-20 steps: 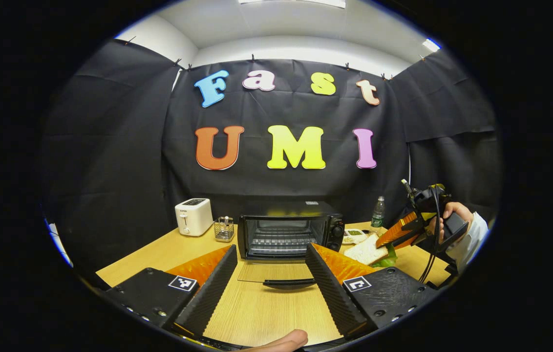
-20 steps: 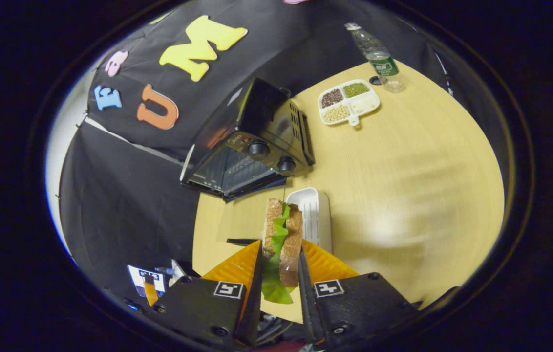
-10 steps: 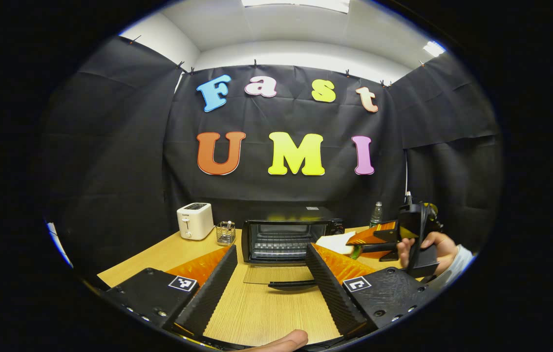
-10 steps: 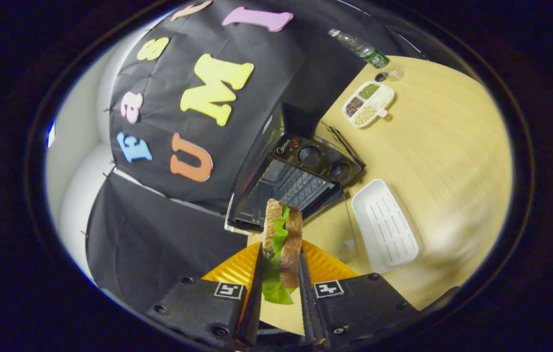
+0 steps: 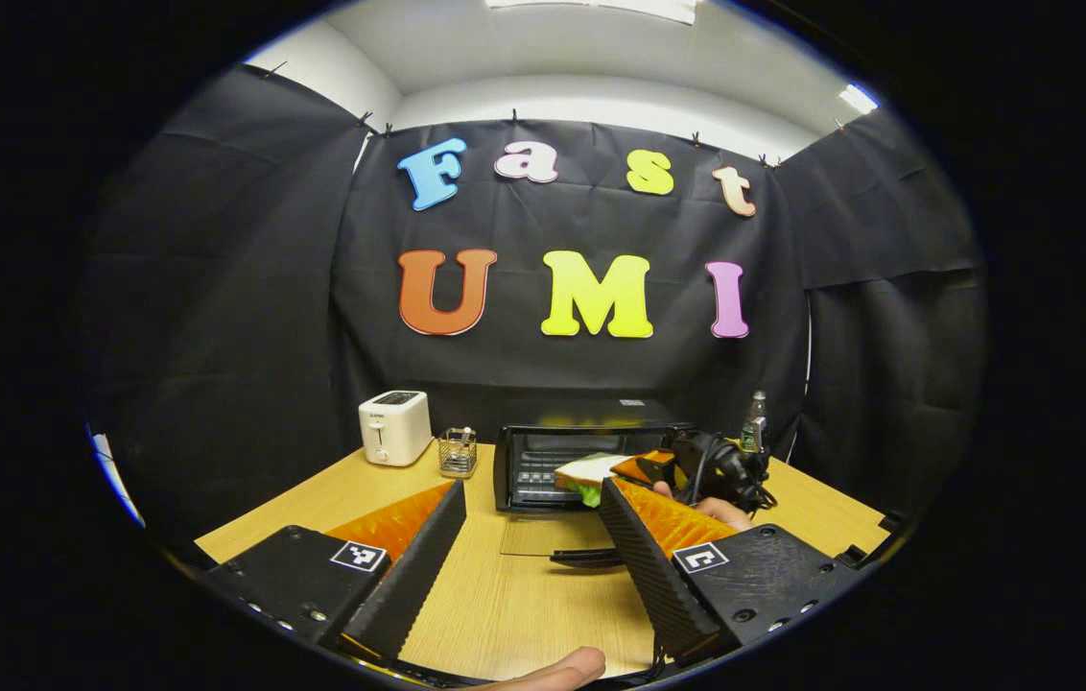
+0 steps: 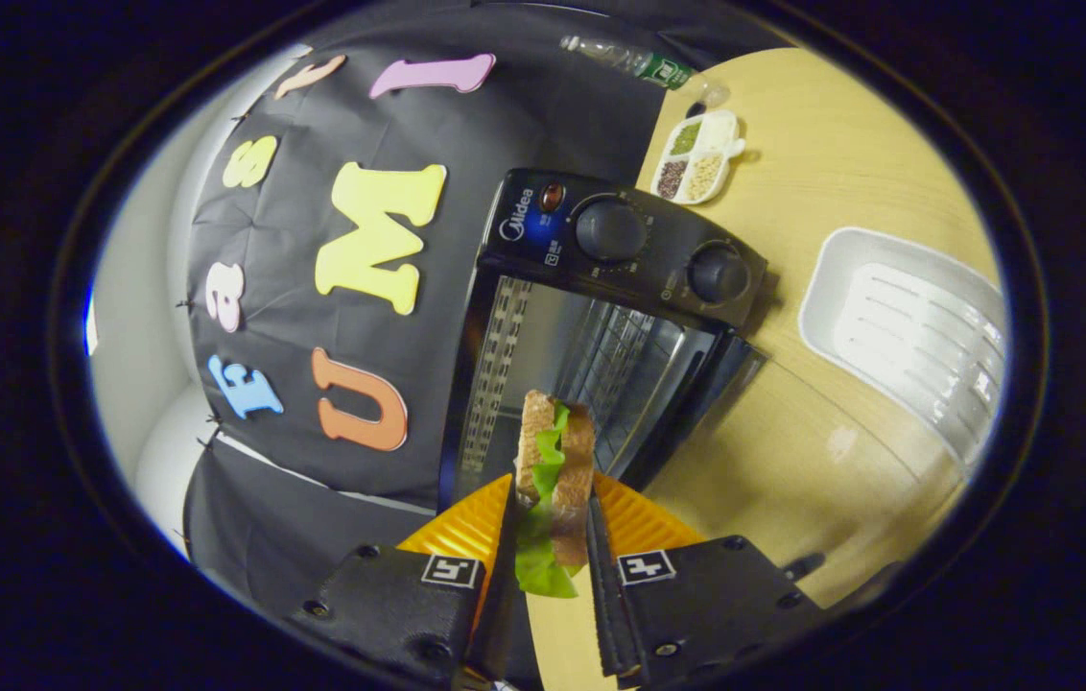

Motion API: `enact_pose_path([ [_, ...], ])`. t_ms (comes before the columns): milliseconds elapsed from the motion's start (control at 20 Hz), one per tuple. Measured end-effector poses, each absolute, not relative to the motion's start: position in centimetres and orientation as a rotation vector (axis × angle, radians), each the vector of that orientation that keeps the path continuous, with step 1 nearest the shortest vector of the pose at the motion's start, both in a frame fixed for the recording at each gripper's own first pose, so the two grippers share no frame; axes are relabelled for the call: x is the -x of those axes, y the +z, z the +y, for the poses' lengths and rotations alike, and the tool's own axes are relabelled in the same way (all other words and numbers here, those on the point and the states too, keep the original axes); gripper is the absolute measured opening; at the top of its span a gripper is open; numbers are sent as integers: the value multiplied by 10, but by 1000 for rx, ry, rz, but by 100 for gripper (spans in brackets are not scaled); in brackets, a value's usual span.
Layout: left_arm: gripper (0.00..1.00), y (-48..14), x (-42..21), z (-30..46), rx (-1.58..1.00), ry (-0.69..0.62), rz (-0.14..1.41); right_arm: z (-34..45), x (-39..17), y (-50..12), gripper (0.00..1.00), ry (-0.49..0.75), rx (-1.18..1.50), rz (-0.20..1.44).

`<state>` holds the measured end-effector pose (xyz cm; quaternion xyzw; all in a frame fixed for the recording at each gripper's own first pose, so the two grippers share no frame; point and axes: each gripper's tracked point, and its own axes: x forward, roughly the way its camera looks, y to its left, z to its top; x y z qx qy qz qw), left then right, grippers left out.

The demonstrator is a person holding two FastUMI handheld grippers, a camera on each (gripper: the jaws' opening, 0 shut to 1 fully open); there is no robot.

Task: Open the electric oven with the left hand, put the food in, and close the electric oven.

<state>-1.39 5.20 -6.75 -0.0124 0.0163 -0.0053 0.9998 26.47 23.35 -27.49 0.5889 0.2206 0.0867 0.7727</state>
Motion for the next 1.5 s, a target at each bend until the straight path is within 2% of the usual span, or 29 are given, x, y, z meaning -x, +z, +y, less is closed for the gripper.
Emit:
enact_pose_path([
  [200,93,-79,3,58,33,-9,55,233,-323,-271,36,137,-1206,331],
  [300,93,-88,-5,62,30,-10,71,228,-342,-277,40,94,-1126,288],
  [350,93,-91,-7,63,26,-7,78,228,-348,-282,37,80,-1088,272],
  [750,93,-103,-16,63,40,-15,110,234,-364,-310,43,45,-917,299],
  [900,93,-104,-16,63,40,-15,111,235,-363,-318,51,45,-817,349],
  [1000,93,-104,-15,64,39,-14,113,244,-360,-318,60,88,-728,400],
  [1050,93,-104,-13,63,38,-14,111,248,-358,-312,73,122,-705,395],
  [1100,93,-103,-11,63,38,-13,110,251,-356,-311,77,141,-666,403],
  [1150,93,-103,-11,63,38,-13,105,249,-355,-312,88,139,-612,413],
  [1250,93,-104,-10,61,39,-18,108,240,-356,-316,90,112,-460,427],
  [1300,93,-103,-9,60,38,-17,108,239,-358,-317,97,106,-368,439],
  [1350,93,-103,-7,61,37,-18,108,241,-357,-319,98,108,-289,456],
  [1400,93,-102,-6,61,37,-17,107,241,-356,-322,94,111,-210,489],
  [1500,93,-100,-5,62,33,-11,101,245,-347,-328,95,121,-98,571],
])
